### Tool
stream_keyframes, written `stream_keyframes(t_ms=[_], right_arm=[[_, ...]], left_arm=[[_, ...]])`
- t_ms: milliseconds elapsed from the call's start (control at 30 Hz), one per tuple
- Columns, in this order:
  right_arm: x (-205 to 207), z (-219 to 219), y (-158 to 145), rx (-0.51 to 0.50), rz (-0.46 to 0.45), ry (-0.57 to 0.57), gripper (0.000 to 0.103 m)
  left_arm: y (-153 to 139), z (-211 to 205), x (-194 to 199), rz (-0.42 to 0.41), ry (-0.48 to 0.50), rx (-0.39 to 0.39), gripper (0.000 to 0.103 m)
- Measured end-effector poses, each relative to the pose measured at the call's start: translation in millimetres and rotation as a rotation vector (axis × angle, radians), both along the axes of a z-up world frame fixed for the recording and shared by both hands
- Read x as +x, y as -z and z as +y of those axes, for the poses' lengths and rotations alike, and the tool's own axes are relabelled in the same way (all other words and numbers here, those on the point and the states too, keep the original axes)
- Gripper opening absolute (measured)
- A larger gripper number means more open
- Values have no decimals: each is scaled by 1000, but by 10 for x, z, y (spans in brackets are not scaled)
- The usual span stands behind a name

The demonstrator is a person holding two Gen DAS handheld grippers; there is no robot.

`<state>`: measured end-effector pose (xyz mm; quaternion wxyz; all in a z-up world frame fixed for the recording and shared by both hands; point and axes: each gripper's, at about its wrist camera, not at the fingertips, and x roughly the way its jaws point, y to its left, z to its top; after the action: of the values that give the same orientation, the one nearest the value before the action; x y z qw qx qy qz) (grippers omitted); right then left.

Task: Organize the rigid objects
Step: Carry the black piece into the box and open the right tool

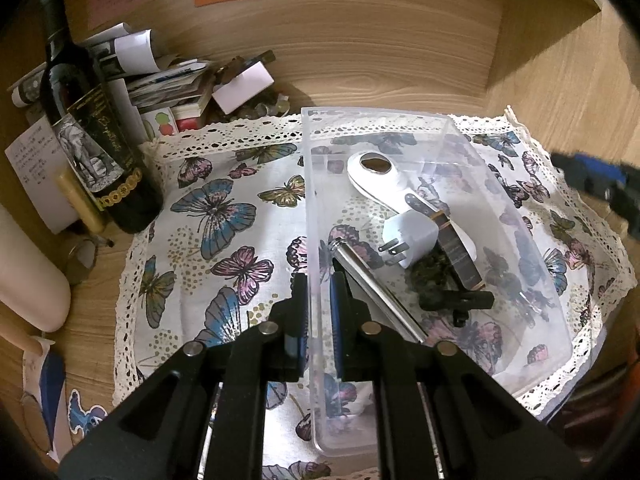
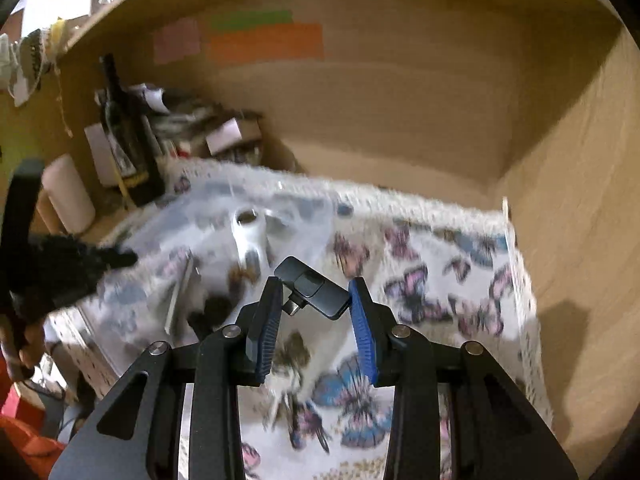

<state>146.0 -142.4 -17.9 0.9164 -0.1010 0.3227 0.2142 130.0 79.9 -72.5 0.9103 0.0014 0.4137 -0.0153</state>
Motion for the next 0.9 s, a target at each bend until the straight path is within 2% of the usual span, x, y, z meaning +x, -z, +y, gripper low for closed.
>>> stream_keyframes(t_ms=[267,567,800,900], right_arm=[[147,464,-71,-26,-11,-90,31],[349,1002,211,-87,107,-209,31],[478,1270,414,-195,206,-280,31],[495,1347,464,-231,214,-289,32]], left_arm=[[4,25,-6,-4,9,-21,10],[13,36,-17,-14,24,-28,10],[40,49,-6,-20,32,-35,10],[55,61,14,-15,33,-47,10]])
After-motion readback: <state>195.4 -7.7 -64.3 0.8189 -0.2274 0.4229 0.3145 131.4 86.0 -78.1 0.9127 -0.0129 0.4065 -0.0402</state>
